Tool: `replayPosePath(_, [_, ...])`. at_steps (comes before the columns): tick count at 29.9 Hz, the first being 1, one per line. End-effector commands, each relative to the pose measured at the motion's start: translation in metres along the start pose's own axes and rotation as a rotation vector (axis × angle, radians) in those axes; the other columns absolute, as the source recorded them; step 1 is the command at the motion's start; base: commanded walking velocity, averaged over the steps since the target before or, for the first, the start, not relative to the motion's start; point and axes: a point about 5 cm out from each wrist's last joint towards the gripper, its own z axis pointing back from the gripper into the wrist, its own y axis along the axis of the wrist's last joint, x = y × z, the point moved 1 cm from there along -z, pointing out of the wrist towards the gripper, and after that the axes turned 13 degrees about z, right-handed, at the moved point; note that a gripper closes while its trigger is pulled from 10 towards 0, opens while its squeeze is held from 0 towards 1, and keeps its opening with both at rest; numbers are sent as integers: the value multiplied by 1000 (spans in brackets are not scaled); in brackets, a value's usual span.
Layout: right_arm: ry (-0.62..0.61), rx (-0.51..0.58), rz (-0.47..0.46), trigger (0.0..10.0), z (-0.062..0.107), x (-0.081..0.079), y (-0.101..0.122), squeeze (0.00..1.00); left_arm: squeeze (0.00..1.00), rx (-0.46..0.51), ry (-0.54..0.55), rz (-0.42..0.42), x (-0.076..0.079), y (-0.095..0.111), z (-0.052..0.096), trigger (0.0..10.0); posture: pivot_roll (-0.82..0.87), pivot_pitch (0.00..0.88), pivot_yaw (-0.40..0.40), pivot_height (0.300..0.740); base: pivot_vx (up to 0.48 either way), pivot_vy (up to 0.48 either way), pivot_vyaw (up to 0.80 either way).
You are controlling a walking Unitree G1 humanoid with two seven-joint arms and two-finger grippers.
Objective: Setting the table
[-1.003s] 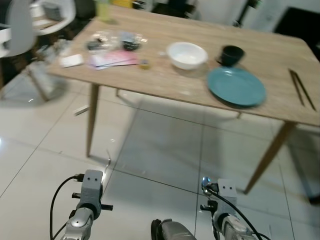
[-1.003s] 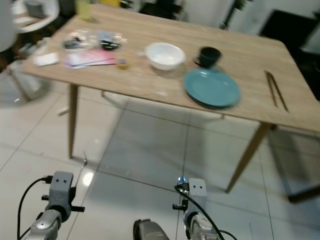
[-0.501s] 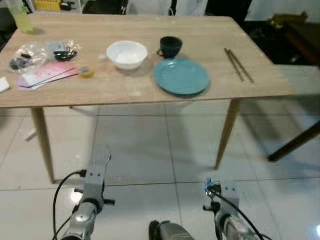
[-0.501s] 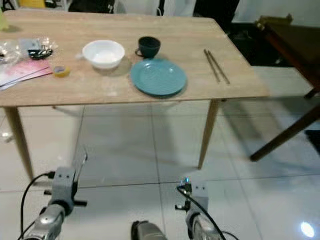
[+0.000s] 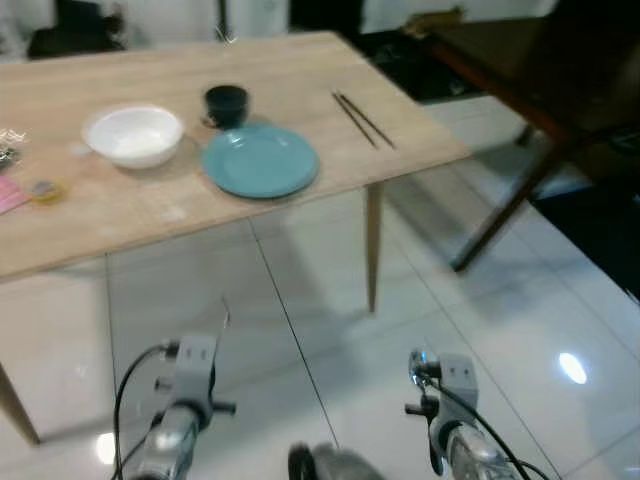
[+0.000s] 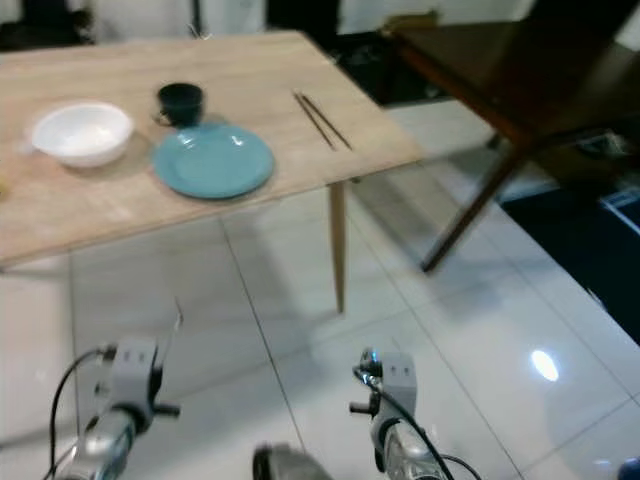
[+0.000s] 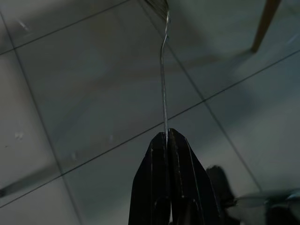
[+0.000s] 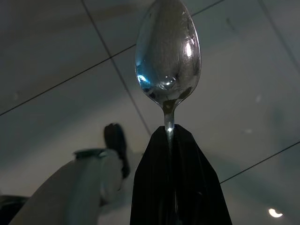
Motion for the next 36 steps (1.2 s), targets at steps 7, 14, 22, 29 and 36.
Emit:
replayPosePath(7, [15, 11, 62, 10000, -1, -1, 5, 0, 0, -21, 30, 7, -5, -4, 1, 10000, 40, 53, -19, 740, 0, 0, 0])
replayPosePath(14, [26, 10, 83, 10000, -2, -5, 4, 0, 0, -26, 29, 9, -6, -5, 2, 10000, 40, 54, -18, 740, 0, 0, 800])
replayPosePath(22, [38, 20, 116, 10000, -2, -4, 7, 0, 0, -28, 32, 12, -6, -6, 2, 10000, 41, 52, -19, 740, 0, 0, 800])
replayPosePath(29, [67, 175, 155, 10000, -6, -4, 41, 0, 0, 84, -26, 40, 4, 19, -5, 10000, 46, 49, -23, 740, 0, 0, 457])
replayPosePath(36, [55, 476, 161, 10000, 0, 2, 97, 0, 0, 320, -91, 66, 16, 72, -10, 10000, 50, 43, -21, 740, 0, 0, 0])
